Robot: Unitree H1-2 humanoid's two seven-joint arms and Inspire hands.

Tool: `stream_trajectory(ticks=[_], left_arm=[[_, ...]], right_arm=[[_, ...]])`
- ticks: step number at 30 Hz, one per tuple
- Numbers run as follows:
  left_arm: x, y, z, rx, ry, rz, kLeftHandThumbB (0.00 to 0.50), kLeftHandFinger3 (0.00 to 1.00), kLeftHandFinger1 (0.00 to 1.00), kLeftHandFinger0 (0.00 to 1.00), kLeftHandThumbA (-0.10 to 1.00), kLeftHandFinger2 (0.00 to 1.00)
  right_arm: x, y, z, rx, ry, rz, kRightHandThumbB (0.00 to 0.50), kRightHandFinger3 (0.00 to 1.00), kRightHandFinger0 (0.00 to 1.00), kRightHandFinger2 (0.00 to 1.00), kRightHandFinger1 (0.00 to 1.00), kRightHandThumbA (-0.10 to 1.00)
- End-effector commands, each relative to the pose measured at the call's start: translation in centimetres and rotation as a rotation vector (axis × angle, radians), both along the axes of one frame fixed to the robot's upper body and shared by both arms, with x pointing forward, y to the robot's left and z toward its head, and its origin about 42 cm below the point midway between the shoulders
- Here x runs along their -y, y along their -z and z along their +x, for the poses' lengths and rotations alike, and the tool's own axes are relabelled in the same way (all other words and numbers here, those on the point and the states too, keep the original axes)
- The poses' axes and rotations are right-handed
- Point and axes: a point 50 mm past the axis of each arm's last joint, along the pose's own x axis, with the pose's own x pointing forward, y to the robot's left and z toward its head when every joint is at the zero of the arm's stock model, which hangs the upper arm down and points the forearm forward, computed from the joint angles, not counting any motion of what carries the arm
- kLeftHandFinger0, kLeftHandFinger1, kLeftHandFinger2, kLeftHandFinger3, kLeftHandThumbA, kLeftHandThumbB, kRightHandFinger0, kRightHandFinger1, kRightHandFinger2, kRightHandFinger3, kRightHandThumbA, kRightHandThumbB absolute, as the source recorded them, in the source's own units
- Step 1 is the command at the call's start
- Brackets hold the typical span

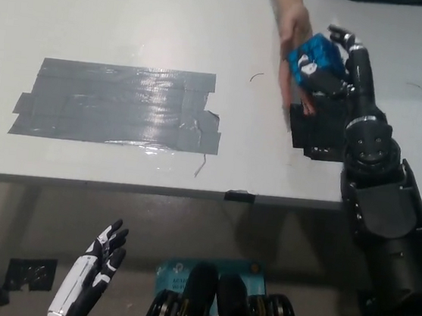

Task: A person hands a rubik's cube to the robot and rhe robot picks it up with its right hand and places it on the black spot on the desk infron tof it

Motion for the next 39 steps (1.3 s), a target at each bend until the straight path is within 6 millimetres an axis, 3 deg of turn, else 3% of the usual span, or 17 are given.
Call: stream_trajectory(ticks=[1, 7, 10, 12, 15, 21, 22, 23, 26, 31, 32, 33, 34, 35, 36, 37, 39], left_arm=[[-0.4, -1.3, 0.5, 0.046, 0.012, 0.014, 0.074, 1.00, 1.00, 1.00, 0.87, 1.00], [-0.6, -1.6, 0.9, 0.057, 0.016, 0.029, 0.077, 1.00, 1.00, 1.00, 0.89, 1.00], [-0.7, -1.7, 1.0, 0.054, 0.020, 0.027, 0.077, 1.00, 1.00, 1.00, 0.89, 1.00], [-0.7, -1.7, 0.9, 0.054, 0.020, 0.028, 0.077, 1.00, 1.00, 1.00, 0.89, 1.00], [-0.7, -1.6, 0.9, 0.051, 0.019, 0.027, 0.089, 1.00, 1.00, 1.00, 0.89, 1.00], [-0.6, -1.6, 1.0, 0.054, 0.022, 0.023, 0.077, 1.00, 1.00, 1.00, 0.88, 1.00], [-0.6, -1.6, 1.0, 0.055, 0.023, 0.019, 0.080, 1.00, 1.00, 1.00, 0.88, 1.00], [-0.6, -1.7, 1.1, 0.055, 0.023, 0.019, 0.086, 1.00, 1.00, 1.00, 0.88, 1.00], [-0.6, -1.9, 1.2, 0.055, 0.023, 0.022, 0.078, 1.00, 1.00, 1.00, 0.87, 1.00], [-0.5, -2.2, 1.6, 0.059, 0.030, 0.028, 0.088, 1.00, 1.00, 1.00, 0.87, 1.00], [-0.4, -2.2, 1.6, 0.059, 0.030, 0.029, 0.096, 1.00, 1.00, 1.00, 0.88, 1.00], [-0.5, -2.2, 1.6, 0.058, 0.031, 0.030, 0.098, 1.00, 1.00, 1.00, 0.88, 1.00], [-0.5, -2.2, 1.6, 0.056, 0.030, 0.031, 0.106, 1.00, 1.00, 1.00, 0.88, 1.00], [-0.4, -2.2, 1.6, 0.056, 0.030, 0.033, 0.096, 1.00, 1.00, 1.00, 0.88, 1.00], [-0.4, -2.2, 1.6, 0.058, 0.031, 0.034, 0.094, 1.00, 1.00, 1.00, 0.88, 1.00], [-0.4, -2.2, 1.6, 0.057, 0.031, 0.034, 0.094, 1.00, 1.00, 1.00, 0.89, 1.00], [-0.5, -2.2, 1.6, 0.049, 0.030, 0.032, 0.106, 1.00, 1.00, 1.00, 0.89, 1.00]], right_arm=[[-0.4, -6.2, 0.0, 0.205, -0.003, 0.013, 0.164, 0.95, 0.00, 0.89, 0.49, -0.10], [1.6, -9.3, -0.7, 0.323, 0.031, -0.012, 0.168, 0.99, 0.06, 0.94, 0.55, -0.10], [3.2, -10.0, -0.7, 0.363, 0.051, -0.026, 0.147, 0.97, 0.16, 0.97, 0.61, -0.10], [4.1, -9.5, -0.5, 0.367, 0.070, -0.063, 0.157, 0.93, 0.09, 0.93, 0.54, -0.10], [5.2, -8.0, -0.4, 0.305, 0.095, -0.098, 0.155, 0.92, 0.01, 0.89, 0.48, -0.10], [6.6, -2.9, 0.0, 0.213, 0.097, -0.162, 0.136, 0.95, 0.00, 0.92, 0.48, -0.10], [6.8, -1.7, 0.1, 0.191, 0.101, -0.176, 0.151, 0.95, 0.00, 0.91, 0.48, -0.10], [6.9, -1.3, 0.2, 0.180, 0.100, -0.178, 0.165, 0.87, 0.00, 0.85, 0.45, -0.10], [7.0, 1.3, 0.4, 0.111, 0.106, -0.196, 0.158, 0.87, 0.00, 0.86, 0.44, -0.10], [7.0, 3.0, 0.5, 0.040, 0.081, -0.212, 0.148, 0.87, 0.00, 0.90, 0.45, -0.10], [7.0, 3.3, 0.5, 0.027, 0.069, -0.216, 0.184, 0.93, 0.04, 0.95, 0.51, -0.10], [7.0, 3.5, 0.4, 0.013, 0.064, -0.224, 0.190, 0.89, 0.07, 0.91, 0.51, -0.10], [7.0, 3.6, 0.4, -0.013, 0.043, -0.216, 0.273, 1.00, 0.40, 1.00, 0.85, 0.17], [7.0, 3.6, 0.4, -0.067, -0.012, -0.203, 0.354, 1.00, 0.91, 1.00, 1.00, 0.55], [7.0, 3.6, 0.4, -0.101, -0.049, -0.208, 0.348, 1.00, 1.00, 1.00, 1.00, 0.61], [7.1, 3.4, 0.4, -0.134, -0.082, -0.245, 0.436, 1.00, 1.00, 1.00, 1.00, 0.75], [7.1, 2.8, 0.4, -0.120, -0.090, -0.291, 0.497, 1.00, 1.00, 1.00, 1.00, 0.84]])
